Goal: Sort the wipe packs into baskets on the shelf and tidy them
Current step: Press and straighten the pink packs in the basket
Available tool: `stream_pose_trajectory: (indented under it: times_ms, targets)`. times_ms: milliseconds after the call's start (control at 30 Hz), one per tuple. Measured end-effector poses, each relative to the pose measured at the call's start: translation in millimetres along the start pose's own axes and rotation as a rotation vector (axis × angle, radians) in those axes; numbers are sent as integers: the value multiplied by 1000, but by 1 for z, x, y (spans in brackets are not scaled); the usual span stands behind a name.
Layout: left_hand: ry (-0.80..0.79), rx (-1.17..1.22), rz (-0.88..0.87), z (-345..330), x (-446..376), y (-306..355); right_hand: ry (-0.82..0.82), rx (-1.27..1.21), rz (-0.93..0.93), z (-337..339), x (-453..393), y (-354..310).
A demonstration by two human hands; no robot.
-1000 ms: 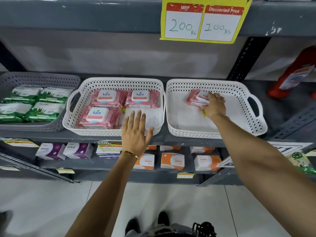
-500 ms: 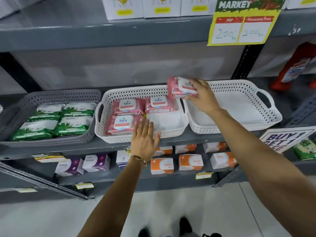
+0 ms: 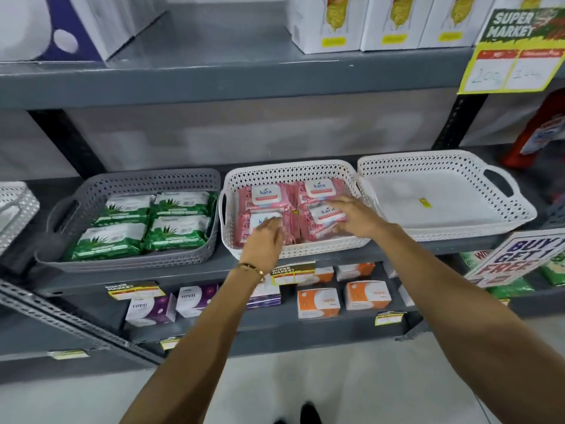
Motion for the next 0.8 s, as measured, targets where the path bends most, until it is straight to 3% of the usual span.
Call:
stream_pose_trajectory:
  times_ms: [233,400,800]
  targets:
    - [-331,-99,132,2,-28,-38,-70,54,-23,-6,-9,6]
    - [-255,-117,140,4,-39,-46,-90,-146,-63,-3,-12,8]
    - [-183,-82,154,5,-45,-46,-16,-193,-85,-7,-17,12]
Point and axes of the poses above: each hand's wrist, its own x-axis away from the middle knuckle, its own z-axis out of the back of the hand, y = z × x, the point moved 7 cm from there along -x, towards the middle knuckle, and after that the axes turned 5 degrees about -z, right-handed, at the moved point
